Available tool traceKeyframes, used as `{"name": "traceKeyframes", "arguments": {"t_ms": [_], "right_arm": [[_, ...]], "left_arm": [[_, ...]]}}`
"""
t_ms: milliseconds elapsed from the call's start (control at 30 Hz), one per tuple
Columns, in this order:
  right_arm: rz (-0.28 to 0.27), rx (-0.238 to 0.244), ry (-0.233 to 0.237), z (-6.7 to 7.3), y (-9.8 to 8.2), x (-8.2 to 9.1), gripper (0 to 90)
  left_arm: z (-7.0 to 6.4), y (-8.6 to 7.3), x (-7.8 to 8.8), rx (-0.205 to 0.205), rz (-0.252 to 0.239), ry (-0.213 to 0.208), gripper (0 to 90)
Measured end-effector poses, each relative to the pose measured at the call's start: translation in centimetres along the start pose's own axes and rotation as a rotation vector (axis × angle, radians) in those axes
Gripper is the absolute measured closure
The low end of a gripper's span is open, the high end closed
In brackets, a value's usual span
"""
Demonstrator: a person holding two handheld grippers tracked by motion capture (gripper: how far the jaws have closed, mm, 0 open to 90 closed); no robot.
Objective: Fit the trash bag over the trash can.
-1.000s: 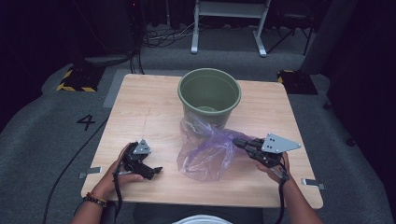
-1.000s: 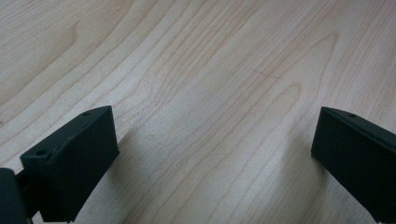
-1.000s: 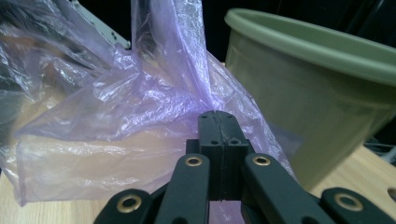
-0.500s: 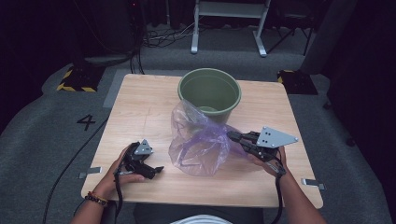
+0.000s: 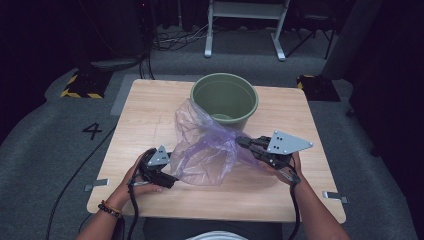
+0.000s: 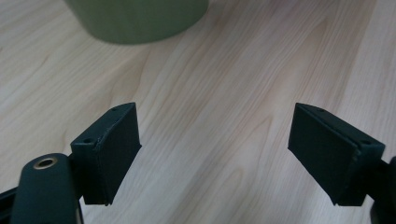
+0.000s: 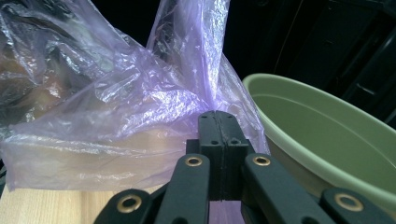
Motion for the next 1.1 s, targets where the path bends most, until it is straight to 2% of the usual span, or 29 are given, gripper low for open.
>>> {"name": "traceKeyframes", "arguments": {"t_ms": [100, 200, 233, 267, 400, 533, 633, 700, 733, 767, 867, 967, 1033, 1100], "right_arm": [[-0.005, 0.016, 0.011, 0.2, 0.6, -0.4, 90.0], [-0.013, 0.024, 0.022, 0.3, 1.1, -0.6, 90.0], [-0.013, 0.025, 0.026, 0.3, 1.3, -0.7, 90.0], [-0.013, 0.027, 0.028, 0.3, 1.4, -0.8, 90.0], [-0.013, 0.033, 0.044, 0.6, 1.7, -1.2, 90.0], [-0.009, 0.038, 0.059, 0.9, 1.8, -1.7, 90.0], [0.005, 0.041, 0.078, 1.2, 1.7, -2.1, 90.0], [0.014, 0.043, 0.091, 1.4, 1.5, -2.4, 90.0], [0.019, 0.042, 0.094, 1.5, 1.4, -2.5, 90.0], [0.021, 0.042, 0.101, 1.6, 1.4, -2.7, 90.0], [0.032, 0.047, 0.119, 1.8, 1.3, -3.3, 90.0], [0.036, 0.053, 0.133, 2.1, 1.4, -3.8, 90.0], [0.041, 0.061, 0.140, 2.3, 1.5, -4.1, 90.0], [0.043, 0.068, 0.144, 2.5, 1.6, -4.2, 90.0]], "left_arm": [[-0.4, 1.0, -0.3, -0.028, -0.026, 0.011, 16.4], [-0.6, 2.0, -0.2, -0.031, -0.057, -0.010, 16.1], [-1.0, 2.5, -0.2, 0.002, -0.094, -0.014, 16.2], [-1.2, 2.9, -0.2, 0.012, -0.113, -0.020, 16.1], [-1.6, 4.5, 0.0, 0.002, -0.173, -0.016, 15.9], [-1.8, 5.9, 0.3, 0.021, -0.249, -0.031, 15.8], [-1.7, 6.5, 0.5, 0.030, -0.286, -0.036, 15.7], [-1.8, 7.0, 0.8, 0.043, -0.322, -0.053, 15.7], [-1.8, 7.2, 1.0, 0.038, -0.334, -0.062, 15.7], [-1.8, 7.4, 1.2, 0.010, -0.333, -0.079, 15.7], [-2.0, 8.3, 1.6, -0.005, -0.372, -0.096, 16.7], [-2.2, 8.9, 1.9, -0.045, -0.385, -0.083, 23.7], [-2.4, 9.3, 2.2, -0.059, -0.404, -0.067, 35.6], [-2.6, 9.8, 2.4, -0.055, -0.431, -0.053, 45.7]]}}
Point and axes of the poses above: each handheld gripper's, and its own axes: x roughly backward along the jaws, y roughly out of its top, z roughly to its left, the point moved 3 cm from there along -x, roughly forward along the jaws, and after that the axes turned 10 degrees about y, right-handed, at the moved point
